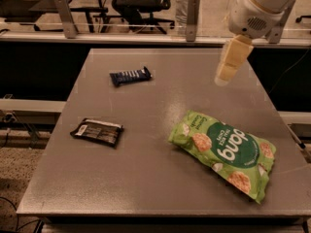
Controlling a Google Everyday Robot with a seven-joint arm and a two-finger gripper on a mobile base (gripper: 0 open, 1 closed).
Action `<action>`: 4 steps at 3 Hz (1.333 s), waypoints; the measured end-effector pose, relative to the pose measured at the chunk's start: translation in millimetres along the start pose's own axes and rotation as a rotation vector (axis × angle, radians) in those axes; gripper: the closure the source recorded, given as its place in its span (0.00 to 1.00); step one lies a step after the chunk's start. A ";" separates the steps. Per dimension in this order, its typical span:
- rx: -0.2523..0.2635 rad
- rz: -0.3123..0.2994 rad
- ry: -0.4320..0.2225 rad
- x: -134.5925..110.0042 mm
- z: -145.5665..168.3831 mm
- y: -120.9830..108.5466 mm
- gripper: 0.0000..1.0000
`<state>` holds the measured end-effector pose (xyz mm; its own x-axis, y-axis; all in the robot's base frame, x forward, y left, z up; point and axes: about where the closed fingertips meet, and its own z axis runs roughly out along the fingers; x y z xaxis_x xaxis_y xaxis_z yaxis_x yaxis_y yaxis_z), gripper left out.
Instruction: Move rxbar blueberry near green rice chip bag
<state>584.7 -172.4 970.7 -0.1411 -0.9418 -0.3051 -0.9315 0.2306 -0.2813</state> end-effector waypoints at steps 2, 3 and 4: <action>-0.062 0.018 -0.046 -44.1 67.4 -36.0 0.00; -0.080 0.024 -0.049 -59.2 102.1 -41.4 0.00; -0.102 0.039 -0.053 -72.9 136.5 -44.4 0.00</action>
Offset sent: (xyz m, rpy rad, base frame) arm 0.0912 0.0832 -0.0692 0.0705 0.0901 0.0299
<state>682.1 -80.7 881.2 -0.1622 -0.9178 -0.3625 -0.9553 0.2380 -0.1753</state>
